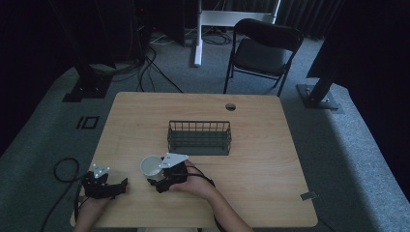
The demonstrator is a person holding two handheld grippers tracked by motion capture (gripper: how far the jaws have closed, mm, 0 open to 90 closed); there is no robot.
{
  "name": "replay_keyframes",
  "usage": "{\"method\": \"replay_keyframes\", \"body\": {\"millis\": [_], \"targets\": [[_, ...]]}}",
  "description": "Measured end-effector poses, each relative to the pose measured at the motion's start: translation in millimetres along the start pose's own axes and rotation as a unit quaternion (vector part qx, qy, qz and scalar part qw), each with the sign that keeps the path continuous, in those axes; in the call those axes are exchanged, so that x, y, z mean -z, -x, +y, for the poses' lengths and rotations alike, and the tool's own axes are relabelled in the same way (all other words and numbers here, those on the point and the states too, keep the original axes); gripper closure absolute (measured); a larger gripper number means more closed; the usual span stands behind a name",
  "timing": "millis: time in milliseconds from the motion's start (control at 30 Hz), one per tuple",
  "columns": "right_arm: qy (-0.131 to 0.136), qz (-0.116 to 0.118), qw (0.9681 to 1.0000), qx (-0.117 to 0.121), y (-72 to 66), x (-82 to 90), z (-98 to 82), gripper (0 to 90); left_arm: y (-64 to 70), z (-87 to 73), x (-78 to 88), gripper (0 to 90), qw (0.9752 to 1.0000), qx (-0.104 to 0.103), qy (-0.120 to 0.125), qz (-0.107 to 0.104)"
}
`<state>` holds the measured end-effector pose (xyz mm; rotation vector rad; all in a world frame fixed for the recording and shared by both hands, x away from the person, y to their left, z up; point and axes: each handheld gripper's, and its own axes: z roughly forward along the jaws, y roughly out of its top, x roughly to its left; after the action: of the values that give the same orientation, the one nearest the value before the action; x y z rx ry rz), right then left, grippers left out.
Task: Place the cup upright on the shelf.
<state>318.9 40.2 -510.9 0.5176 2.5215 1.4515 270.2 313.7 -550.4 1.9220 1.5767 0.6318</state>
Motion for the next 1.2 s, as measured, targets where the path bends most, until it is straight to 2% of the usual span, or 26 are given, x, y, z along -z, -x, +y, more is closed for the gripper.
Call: {"method": "replay_keyframes", "body": {"millis": [333,567,700,967,1133,1200], "targets": [[0.007,-0.001,1.0,0.005,-1.2,-4.1,7.9,13.9,-0.1,0.0,0.1,0.1,1.0,0.0,-0.001,0.0],[0.009,-0.008,0.9999,0.003,-3.7,-7.0,9.4,20.0,-0.1,0.0,0.1,0.1,1.0,-0.001,-0.001,0.0],[0.004,-0.012,0.9999,0.004,-3.7,-6.6,10.7,20.4,-0.1,0.0,0.1,0.1,1.0,-0.001,-0.001,0.0],[0.013,-0.015,0.9998,0.0,-1.9,-0.1,23.8,20.5,-0.1,0.0,0.1,0.1,1.0,-0.001,-0.001,0.0],[0.018,-0.02,0.9995,-0.013,1.0,4.9,31.1,20.4,-0.2,0.0,0.1,0.1,1.0,-0.001,-0.001,0.0],[0.018,-0.018,0.9993,-0.026,2.7,7.0,33.7,20.4,-0.1,0.0,0.1,0.1,1.0,-0.001,-0.001,0.0]]}}
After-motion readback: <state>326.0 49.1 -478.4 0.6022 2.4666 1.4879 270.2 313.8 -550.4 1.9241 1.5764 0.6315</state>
